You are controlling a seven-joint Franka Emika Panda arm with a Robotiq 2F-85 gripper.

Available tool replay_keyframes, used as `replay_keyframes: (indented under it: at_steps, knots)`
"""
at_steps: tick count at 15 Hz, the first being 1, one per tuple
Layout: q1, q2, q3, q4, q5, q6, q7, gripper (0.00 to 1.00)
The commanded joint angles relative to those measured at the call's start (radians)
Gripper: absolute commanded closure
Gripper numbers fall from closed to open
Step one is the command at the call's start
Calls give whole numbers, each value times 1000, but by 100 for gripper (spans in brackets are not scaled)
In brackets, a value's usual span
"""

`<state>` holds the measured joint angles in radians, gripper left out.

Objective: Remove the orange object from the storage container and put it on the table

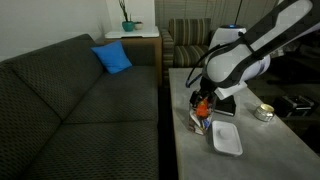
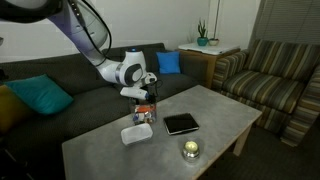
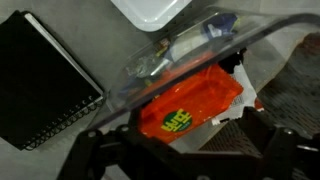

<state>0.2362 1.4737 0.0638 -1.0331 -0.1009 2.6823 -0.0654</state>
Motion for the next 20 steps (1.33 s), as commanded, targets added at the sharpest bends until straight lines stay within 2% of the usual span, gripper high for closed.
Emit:
replay_keyframes:
  at_steps: [1, 11, 14, 20]
  knots:
    - [-3, 0, 8, -28, 28, 16, 33, 0]
    - [7, 0, -15, -41, 39, 8, 130, 0]
    - [4, 0, -14, -26, 62, -51, 178, 0]
    - [14, -2, -36, -10, 76, -25, 262, 0]
